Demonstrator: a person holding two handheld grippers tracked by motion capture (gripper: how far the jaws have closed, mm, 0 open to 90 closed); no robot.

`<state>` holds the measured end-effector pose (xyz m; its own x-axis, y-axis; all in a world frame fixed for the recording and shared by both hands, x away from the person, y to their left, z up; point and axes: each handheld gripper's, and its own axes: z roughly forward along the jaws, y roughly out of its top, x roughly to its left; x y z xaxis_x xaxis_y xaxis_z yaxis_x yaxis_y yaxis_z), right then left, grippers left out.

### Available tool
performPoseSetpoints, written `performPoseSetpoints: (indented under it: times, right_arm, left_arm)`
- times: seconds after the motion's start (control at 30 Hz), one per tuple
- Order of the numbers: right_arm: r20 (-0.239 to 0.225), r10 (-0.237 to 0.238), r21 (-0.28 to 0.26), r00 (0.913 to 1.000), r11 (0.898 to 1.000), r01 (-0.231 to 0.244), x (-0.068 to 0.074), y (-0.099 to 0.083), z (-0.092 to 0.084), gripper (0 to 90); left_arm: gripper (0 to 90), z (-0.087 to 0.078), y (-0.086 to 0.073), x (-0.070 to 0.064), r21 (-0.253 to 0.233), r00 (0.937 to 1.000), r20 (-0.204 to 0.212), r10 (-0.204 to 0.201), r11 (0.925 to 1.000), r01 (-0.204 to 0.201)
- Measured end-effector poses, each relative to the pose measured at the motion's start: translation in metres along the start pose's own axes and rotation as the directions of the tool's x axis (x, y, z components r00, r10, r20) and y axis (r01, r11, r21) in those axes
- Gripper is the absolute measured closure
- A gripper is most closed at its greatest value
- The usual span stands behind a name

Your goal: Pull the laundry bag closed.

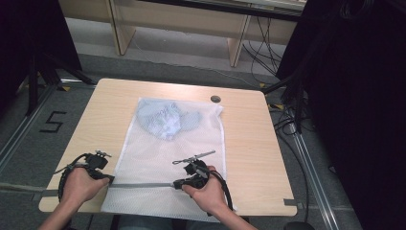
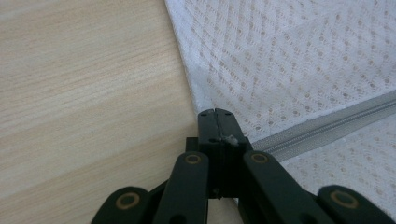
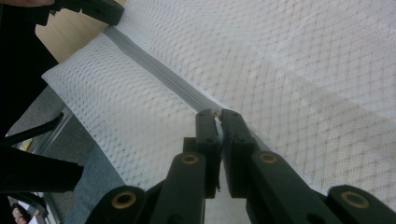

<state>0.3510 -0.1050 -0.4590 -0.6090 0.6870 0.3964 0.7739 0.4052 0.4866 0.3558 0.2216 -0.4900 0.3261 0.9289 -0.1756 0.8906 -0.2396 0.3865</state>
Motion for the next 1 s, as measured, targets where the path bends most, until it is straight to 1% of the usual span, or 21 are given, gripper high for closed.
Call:
performPoseSetpoints:
  times: [0.07,0.1,0.17,0.2,0.23,0.27,0.3,0.33,0.37,0.4,0.47,0.53,0.6,0.63,0.67,0.73,0.83,0.87,0.93,0.97,1.0]
  right_arm:
    - [0.0,0.022,0.007,0.9998,1.0,-0.022,0.0,-0.001,-0.001,87.1]
    - [0.0,0.004,0.002,1.0,1.0,-0.004,-0.002,-0.001,-0.001,87.1]
    - [0.01,0.018,0.008,0.9998,1.0,-0.018,-0.002,-0.001,-0.003,87.1]
    - [0.008,0.024,0.014,0.9997,1.0,-0.024,-0.002,-0.002,-0.004,87.1]
    - [0.009,0.017,0.004,0.9998,1.0,-0.017,-0.003,-0.002,-0.004,87.1]
    - [0.005,0.096,0.034,0.9954,0.995,-0.096,0.003,-0.003,-0.006,87.1]
    - [0.01,0.012,0.006,0.9999,1.0,-0.012,-0.004,-0.003,-0.005,87.1]
    - [0.001,0.017,0.004,0.9999,1.0,-0.017,-0.004,-0.004,-0.006,87.1]
    - [0.018,0.028,0.013,0.9994,1.0,-0.028,-0.004,-0.004,-0.006,87.1]
    - [0.015,0.031,0.009,0.9994,0.999,-0.031,-0.004,-0.005,-0.007,87.1]
    - [0.017,0.018,0.008,0.9997,1.0,-0.018,-0.006,-0.005,-0.007,87.1]
    - [0.017,0.025,0.011,0.9996,1.0,-0.025,-0.005,-0.006,-0.008,87.1]
    - [0.018,0.042,0.011,0.9989,0.999,-0.043,-0.004,-0.006,-0.009,87.1]
    - [0.021,0.014,0.004,0.9997,1.0,-0.014,-0.007,-0.007,-0.009,87.1]
    - [0.02,0.011,-0.002,0.9997,1.0,-0.011,-0.007,-0.007,-0.009,87.1]
    - [0.01,0.019,0.003,0.9998,1.0,-0.019,-0.007,-0.008,-0.01,87.1]
    - [0.019,0.042,0.018,0.9989,0.999,-0.042,-0.007,-0.009,-0.012,87.1]
    - [0.013,0.029,0.006,0.9995,1.0,-0.029,-0.008,-0.009,-0.012,87.1]
    - [0.015,0.027,0.006,0.9995,1.0,-0.027,-0.008,-0.009,-0.013,87.1]
    - [0.013,0.029,0.009,0.9995,1.0,-0.029,-0.008,-0.009,-0.013,87.1]
    - [0.028,0.014,-0.002,0.9995,1.0,-0.014,-0.01,-0.01,-0.013,87.1]
  left_arm:
    - [90.0,0.0,0.0,0.0,-0.001,1.0,0.001,-0.001,1.0,0.001]
    - [90.0,0.0,0.0,0.0,0.0,1.0,0.001,0.0,1.0,0.0]
    - [90.0,0.0,0.0,0.0,-0.001,1.0,0.0,-0.001,1.0,0.001]
    - [90.0,0.0,0.0,0.0,0.0,1.0,0.0,0.001,1.0,-0.001]
    - [90.0,0.0,0.0,0.0,0.0,1.0,0.0,0.0,1.0,0.0]
    - [90.0,0.0,0.0,0.0,0.0,1.0,0.0,0.0,1.0,0.0]
    - [90.0,0.0,0.0,0.0,0.001,1.0,-0.001,0.001,1.0,-0.001]
    - [90.0,0.0,0.0,0.0,0.001,1.0,-0.001,0.001,1.0,-0.001]
    - [90.0,0.0,0.0,0.0,0.001,1.0,-0.001,0.002,1.0,-0.002]
    - [90.0,0.0,0.0,-0.001,-0.003,1.0,-0.003,-0.004,1.0,0.004]
    - [90.0,0.0,0.0,0.0,0.001,1.0,-0.001,0.002,1.0,-0.002]
    - [90.0,0.0,0.0,0.0,0.001,1.0,-0.001,0.001,1.0,-0.001]
    - [90.0,0.0,0.0,0.0,0.0,1.0,-0.001,0.001,1.0,-0.001]
    - [90.0,0.0,0.0,0.0,0.001,1.0,-0.001,0.001,1.0,-0.001]
    - [90.0,0.0,0.0,0.0,0.001,1.0,-0.001,0.001,1.0,-0.001]
    - [90.0,0.0,0.0,0.0,0.001,1.0,-0.001,0.001,1.0,-0.001]
    - [90.0,0.0,0.0,-0.001,-0.002,1.0,-0.004,-0.002,1.0,0.002]
    - [90.0,0.0,0.0,-0.001,-0.002,1.0,-0.004,-0.002,1.0,0.002]
    - [90.0,0.0,0.0,0.0,0.004,1.0,-0.002,0.005,1.0,-0.005]
    - [90.0,0.0,0.0,-0.001,-0.004,1.0,-0.004,-0.005,1.0,0.005]
    - [90.0,0.0,0.0,-0.001,-0.004,1.0,-0.005,-0.005,1.0,0.005]
